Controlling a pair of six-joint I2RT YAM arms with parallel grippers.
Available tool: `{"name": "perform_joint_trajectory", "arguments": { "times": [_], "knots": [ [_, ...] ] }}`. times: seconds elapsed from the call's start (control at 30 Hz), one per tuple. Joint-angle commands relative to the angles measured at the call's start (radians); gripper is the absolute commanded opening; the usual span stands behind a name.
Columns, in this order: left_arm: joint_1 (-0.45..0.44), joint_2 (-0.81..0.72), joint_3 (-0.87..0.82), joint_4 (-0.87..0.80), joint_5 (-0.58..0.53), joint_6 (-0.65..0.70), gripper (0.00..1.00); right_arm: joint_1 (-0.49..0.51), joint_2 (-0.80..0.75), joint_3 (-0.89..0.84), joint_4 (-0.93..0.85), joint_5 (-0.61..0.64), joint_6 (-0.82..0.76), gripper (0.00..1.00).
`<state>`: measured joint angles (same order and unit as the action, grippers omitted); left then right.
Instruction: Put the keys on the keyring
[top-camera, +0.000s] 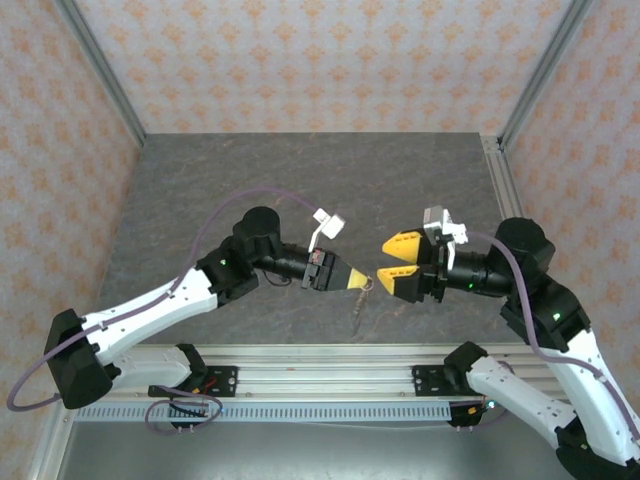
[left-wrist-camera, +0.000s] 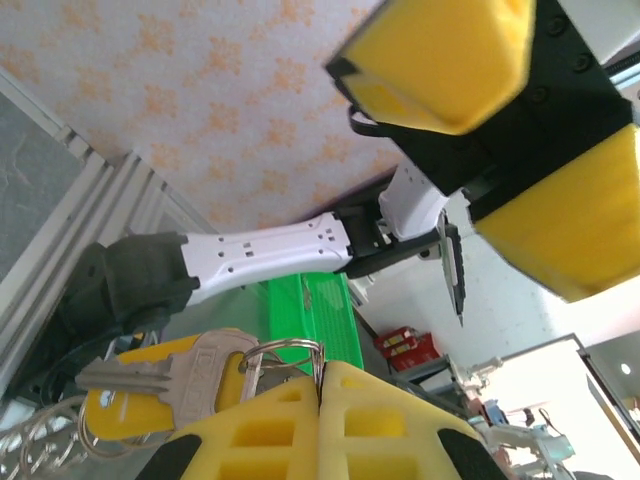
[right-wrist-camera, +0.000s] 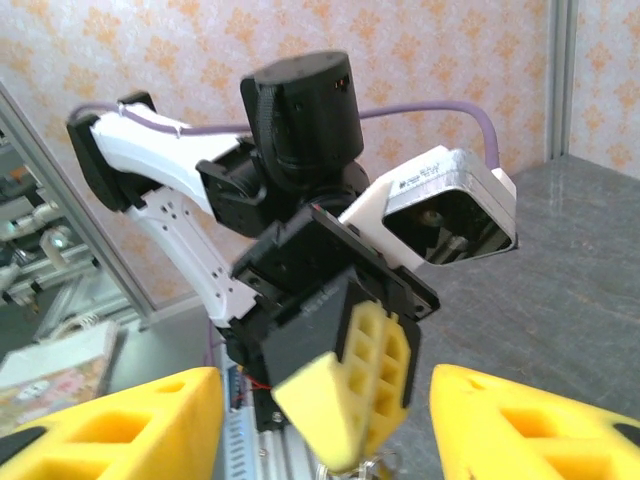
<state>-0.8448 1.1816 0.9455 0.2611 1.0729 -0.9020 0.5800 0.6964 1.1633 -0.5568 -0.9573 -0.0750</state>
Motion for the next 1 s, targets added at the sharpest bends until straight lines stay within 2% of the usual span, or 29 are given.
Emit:
{"name": "perform_joint_trajectory", "arguments": {
  "times": [0.0, 0.1, 0.2, 0.27, 0.5, 0.7, 0.97],
  "knots": [
    [-0.004, -0.049, -0.031, 0.143, -0.053, -0.017, 0.00, 0.007, 0.041, 0.060, -0.097, -0.001, 0.061, 0.54],
    [-0.004, -0.061, -0.051, 0.167, -0.067, -0.012, 0.00, 0.006, 0.089, 0.094, -0.131, -0.060, 0.092, 0.51],
    [-0.004, -0.068, -0.070, 0.201, -0.077, -0.010, 0.00, 0.006, 0.124, 0.106, -0.134, -0.119, 0.121, 0.42],
    [-0.004, -0.074, -0.081, 0.212, -0.083, -0.006, 0.00, 0.004, 0.149, 0.121, -0.150, -0.153, 0.125, 0.41],
    [-0.003, -0.106, -0.115, 0.235, -0.128, 0.025, 0.00, 0.005, 0.194, 0.144, -0.246, -0.170, 0.074, 0.36],
    [-0.002, -0.133, -0.136, 0.236, -0.158, 0.035, 0.00, 0.005, 0.209, 0.117, -0.258, -0.171, 0.059, 0.31],
    [-0.003, -0.142, -0.157, 0.254, -0.169, 0.040, 0.00, 0.005, 0.231, 0.110, -0.274, -0.177, 0.041, 0.29]
  ]
}}
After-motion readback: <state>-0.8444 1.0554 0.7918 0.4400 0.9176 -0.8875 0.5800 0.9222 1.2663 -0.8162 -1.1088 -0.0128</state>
